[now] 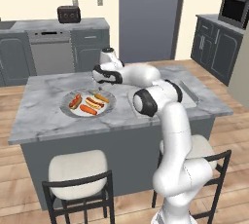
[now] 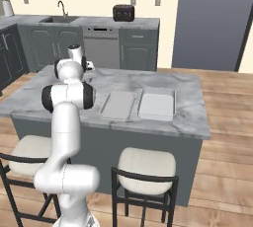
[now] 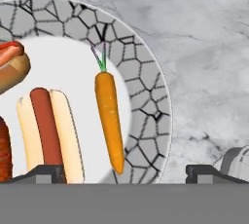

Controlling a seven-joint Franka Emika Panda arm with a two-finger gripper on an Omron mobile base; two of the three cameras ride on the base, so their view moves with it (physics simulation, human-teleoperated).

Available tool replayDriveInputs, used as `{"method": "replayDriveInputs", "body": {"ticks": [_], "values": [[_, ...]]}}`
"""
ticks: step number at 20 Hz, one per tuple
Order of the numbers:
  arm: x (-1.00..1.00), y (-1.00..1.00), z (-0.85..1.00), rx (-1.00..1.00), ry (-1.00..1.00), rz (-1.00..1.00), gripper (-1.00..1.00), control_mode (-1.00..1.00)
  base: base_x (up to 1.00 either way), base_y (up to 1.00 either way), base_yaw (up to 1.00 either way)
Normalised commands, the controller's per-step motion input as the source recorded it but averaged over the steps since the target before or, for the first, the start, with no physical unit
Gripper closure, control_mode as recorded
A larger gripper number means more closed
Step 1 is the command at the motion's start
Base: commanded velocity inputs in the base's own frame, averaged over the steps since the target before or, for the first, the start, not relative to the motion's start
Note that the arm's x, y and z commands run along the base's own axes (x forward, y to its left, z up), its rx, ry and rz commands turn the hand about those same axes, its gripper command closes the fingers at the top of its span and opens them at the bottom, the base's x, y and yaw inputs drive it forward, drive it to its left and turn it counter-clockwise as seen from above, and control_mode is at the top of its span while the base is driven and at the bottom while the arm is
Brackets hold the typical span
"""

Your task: Place one cooked food and one vegetable from the large plate to each tupperware container.

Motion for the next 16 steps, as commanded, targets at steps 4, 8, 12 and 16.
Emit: {"method": "replayDriveInputs", "body": {"ticks": [4,8,12,16], "values": [[0.34,-0.12,-0.04,0.0,0.03,-0.01,-1.0,-1.0,0.0,0.0,0.0],[0.23,0.0,-0.14,0.0,0.07,0.02,-1.0,-1.0,0.0,0.0,0.0],[0.46,0.09,0.02,-0.09,0.18,0.01,-1.0,-1.0,0.0,0.0,0.0],[0.19,0.26,-0.1,-0.05,0.04,0.0,-1.0,-1.0,0.0,0.0,0.0]]}}
